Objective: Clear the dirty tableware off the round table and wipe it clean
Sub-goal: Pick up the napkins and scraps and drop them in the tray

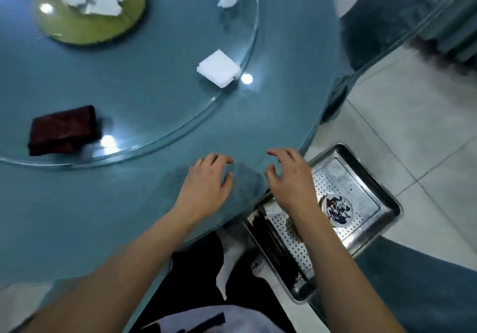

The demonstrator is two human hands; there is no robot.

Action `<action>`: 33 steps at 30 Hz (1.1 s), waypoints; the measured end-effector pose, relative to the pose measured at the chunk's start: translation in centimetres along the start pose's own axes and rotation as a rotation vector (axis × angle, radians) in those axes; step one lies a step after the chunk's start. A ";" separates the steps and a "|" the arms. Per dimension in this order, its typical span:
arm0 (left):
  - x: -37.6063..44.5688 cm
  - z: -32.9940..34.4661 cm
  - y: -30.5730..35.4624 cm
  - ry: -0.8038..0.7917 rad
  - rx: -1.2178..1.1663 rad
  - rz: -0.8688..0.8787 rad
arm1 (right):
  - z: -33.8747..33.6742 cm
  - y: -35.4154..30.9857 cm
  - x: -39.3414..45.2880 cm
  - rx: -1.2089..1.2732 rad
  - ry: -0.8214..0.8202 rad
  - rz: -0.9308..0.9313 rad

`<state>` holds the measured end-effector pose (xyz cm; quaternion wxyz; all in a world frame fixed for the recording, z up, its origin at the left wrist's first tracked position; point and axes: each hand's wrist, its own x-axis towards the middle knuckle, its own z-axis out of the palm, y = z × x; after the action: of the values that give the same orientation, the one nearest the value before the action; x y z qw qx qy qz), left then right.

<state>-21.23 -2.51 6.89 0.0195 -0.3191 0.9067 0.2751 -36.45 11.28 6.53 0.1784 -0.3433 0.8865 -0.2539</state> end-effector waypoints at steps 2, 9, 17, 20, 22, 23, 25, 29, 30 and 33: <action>0.2 -1.9 -2.3 0.037 0.021 -0.036 | 0.4 -2.5 1.8 -0.030 -0.039 -0.015; 2.0 -5.5 -11.3 0.047 0.053 -0.155 | 4.5 -9.4 7.7 -0.111 -0.117 -0.106; 5.5 -6.1 -19.0 -0.074 0.152 -0.273 | 7.6 -12.5 14.4 -0.299 -0.227 -0.154; 5.0 -5.6 -20.5 -0.117 0.181 -0.314 | 8.0 -13.5 17.4 -0.336 -0.220 -0.180; 4.7 -5.3 -20.7 -0.120 0.170 -0.309 | 8.4 -14.2 19.4 -0.344 -0.209 -0.195; 4.6 -5.4 -20.7 -0.109 0.148 -0.315 | 8.7 -14.5 20.3 -0.351 -0.206 -0.200; 4.5 -5.9 -21.2 -0.055 0.118 -0.346 | 9.5 -15.2 22.0 -0.367 -0.207 -0.214; 4.2 -7.5 -24.2 0.152 0.187 -0.429 | 12.1 -16.2 24.1 -0.371 -0.251 -0.264; 4.2 -8.1 -25.1 0.199 0.205 -0.471 | 12.8 -16.5 24.2 -0.370 -0.259 -0.281; 4.4 -9.7 -28.3 0.260 0.210 -0.689 | 14.7 -17.4 24.1 -0.386 -0.300 -0.337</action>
<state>-6.65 -28.20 0.46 0.0283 -0.6337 0.7644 0.1153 -37.08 -21.41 1.23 0.1941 -0.5469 0.8127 -0.0530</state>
